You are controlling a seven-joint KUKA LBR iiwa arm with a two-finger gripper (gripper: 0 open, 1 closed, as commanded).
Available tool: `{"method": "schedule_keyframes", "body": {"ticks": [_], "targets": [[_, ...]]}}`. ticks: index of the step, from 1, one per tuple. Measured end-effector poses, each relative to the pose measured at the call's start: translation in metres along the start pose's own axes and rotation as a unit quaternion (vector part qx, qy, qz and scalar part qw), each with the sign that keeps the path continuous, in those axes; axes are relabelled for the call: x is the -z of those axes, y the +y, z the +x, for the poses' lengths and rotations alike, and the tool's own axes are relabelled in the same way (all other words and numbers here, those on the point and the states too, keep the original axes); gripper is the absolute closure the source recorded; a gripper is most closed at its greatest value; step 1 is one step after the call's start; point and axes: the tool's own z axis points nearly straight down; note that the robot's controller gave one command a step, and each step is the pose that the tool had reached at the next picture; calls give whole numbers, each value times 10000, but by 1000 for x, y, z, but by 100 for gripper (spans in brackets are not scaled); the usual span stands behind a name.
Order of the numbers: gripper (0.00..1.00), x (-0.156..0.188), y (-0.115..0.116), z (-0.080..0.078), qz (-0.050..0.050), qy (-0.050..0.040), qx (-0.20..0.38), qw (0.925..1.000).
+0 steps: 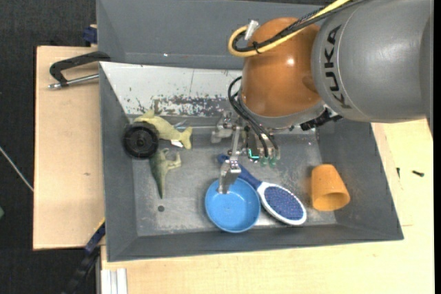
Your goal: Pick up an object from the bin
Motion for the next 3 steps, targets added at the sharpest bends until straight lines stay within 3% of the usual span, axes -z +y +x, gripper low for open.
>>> {"method": "schedule_keyframes", "body": {"ticks": [1, 2, 3], "targets": [[0, -102, -31, 12, -29, -51, 936, 9956], [100, -98, -33, 9, -17, -87, 900, 9959], [100, 63, -32, 14, -2, -118, 1001, 9949]]}}
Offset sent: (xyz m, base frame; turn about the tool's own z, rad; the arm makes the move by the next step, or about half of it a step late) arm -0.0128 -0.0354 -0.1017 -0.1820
